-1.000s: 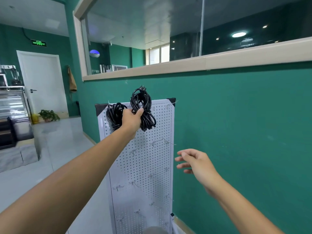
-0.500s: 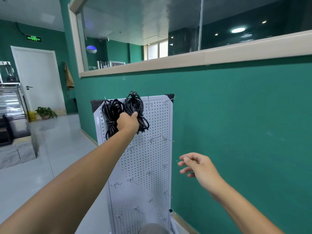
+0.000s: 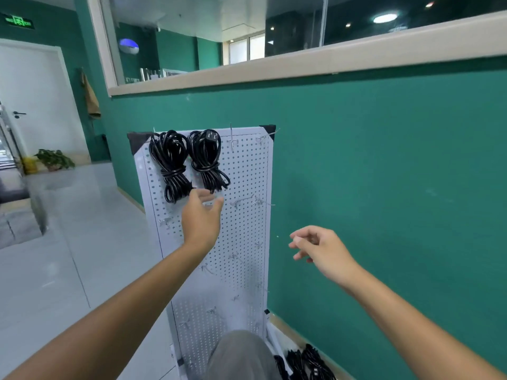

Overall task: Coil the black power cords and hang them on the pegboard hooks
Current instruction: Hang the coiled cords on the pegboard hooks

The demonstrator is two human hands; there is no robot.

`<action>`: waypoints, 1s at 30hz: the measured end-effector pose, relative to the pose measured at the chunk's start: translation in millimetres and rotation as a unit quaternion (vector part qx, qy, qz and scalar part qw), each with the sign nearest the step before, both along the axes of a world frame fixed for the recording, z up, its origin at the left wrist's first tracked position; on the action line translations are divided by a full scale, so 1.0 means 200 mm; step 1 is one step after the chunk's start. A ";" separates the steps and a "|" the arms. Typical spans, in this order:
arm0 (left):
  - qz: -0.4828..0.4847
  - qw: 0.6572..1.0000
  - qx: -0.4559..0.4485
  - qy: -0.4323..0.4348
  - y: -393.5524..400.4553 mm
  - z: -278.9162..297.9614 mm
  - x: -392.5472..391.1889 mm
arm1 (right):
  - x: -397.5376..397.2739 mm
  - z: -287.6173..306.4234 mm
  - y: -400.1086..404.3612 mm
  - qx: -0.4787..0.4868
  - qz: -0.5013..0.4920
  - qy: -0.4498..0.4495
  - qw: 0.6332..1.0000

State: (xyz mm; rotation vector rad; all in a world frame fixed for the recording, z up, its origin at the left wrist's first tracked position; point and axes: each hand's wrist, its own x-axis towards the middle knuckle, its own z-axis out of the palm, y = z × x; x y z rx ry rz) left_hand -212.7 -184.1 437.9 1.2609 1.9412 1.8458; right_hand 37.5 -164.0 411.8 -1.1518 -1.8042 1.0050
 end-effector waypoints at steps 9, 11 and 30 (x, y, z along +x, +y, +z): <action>-0.161 0.976 -0.124 0.078 -0.01 -0.52 0.29 | 0.14 -0.28 0.13 -0.017 0.007 -0.113 0.993; -0.193 0.964 -0.155 0.093 0.05 -0.66 0.36 | 0.19 -0.39 0.19 -0.029 0.005 -0.134 0.991; -0.184 0.845 -0.500 0.035 0.80 -2.44 0.65 | 0.64 -2.14 0.89 -0.299 -0.008 -0.278 0.913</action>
